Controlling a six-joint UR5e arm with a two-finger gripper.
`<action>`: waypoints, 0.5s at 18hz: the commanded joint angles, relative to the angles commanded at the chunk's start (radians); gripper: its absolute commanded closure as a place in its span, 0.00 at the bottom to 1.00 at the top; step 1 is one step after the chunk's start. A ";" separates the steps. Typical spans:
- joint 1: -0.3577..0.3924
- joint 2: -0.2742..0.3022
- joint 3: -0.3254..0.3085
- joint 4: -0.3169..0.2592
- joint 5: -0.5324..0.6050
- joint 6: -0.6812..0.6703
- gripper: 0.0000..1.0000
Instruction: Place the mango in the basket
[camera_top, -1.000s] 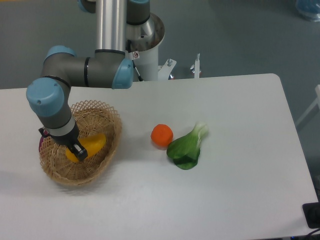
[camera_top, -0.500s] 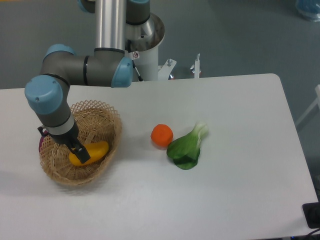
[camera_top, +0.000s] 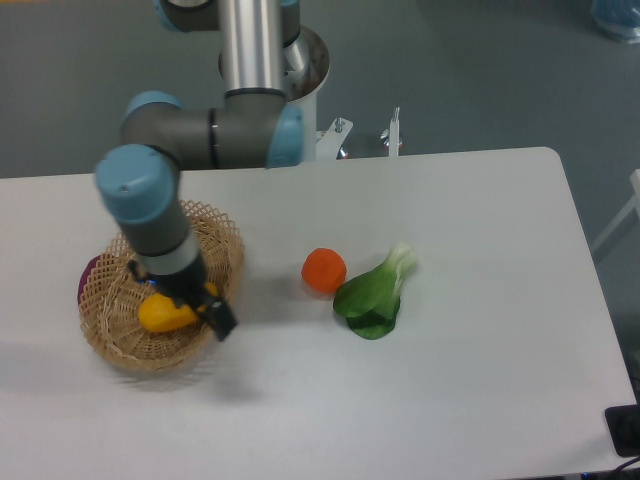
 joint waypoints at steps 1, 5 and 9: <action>0.021 0.000 0.002 0.000 0.000 0.023 0.00; 0.106 0.005 0.012 -0.002 0.002 0.100 0.00; 0.190 -0.012 0.057 -0.058 0.002 0.173 0.00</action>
